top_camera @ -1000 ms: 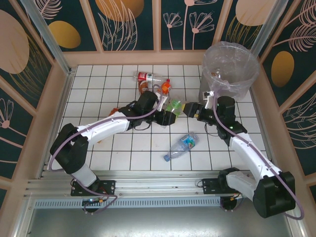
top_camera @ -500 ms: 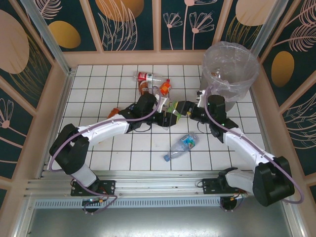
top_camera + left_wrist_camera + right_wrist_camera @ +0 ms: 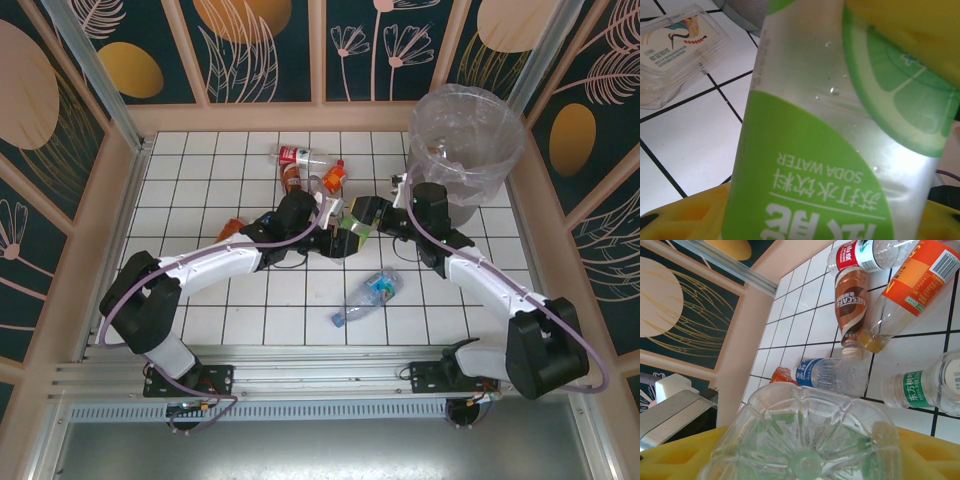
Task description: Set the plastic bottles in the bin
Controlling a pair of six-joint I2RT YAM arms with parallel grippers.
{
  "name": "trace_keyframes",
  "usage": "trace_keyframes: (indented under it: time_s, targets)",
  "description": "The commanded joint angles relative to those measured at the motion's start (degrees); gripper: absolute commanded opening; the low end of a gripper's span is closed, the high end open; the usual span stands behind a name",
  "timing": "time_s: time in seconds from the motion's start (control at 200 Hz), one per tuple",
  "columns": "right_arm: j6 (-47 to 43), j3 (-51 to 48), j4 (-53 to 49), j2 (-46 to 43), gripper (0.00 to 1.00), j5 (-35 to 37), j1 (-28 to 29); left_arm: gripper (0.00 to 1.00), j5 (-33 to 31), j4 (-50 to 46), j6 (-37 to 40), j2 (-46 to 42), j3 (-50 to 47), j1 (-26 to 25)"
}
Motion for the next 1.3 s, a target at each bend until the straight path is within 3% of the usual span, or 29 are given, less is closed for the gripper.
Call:
trace_keyframes:
  time_s: [0.0, 0.175, 0.47, 0.836, 1.141, 1.291]
  targets:
    - [-1.2, 2.7, 0.9, 0.6, 0.65, 0.6, 0.5, 0.51, 1.1, 1.9, 0.1, 1.0, 1.5, -0.3]
    - [-2.7, 3.9, -0.9, 0.6, 0.50, 1.4, 0.7, 0.57, -0.4, 1.2, 1.8, 1.2, 1.8, -0.3]
    - [-6.1, 8.4, -6.3, -1.6, 0.50, 3.0, 0.5, 0.90, -1.0, 4.1, 3.7, -1.7, 2.6, -0.3]
    - [-19.4, 23.2, -22.7, -6.9, 0.50, 12.9, -3.2, 0.92, -2.4, -9.2, 18.1, -9.7, 7.1, -0.3]
    - [-26.3, 36.3, -26.4, -7.8, 0.50, 20.9, -10.5, 0.93, -4.9, -21.9, 30.1, -12.3, 12.3, -0.3]
    - [-28.3, 43.7, -28.1, -5.2, 0.50, 24.2, -13.6, 0.99, -9.0, -26.0, 35.7, -13.4, 13.2, -0.3]
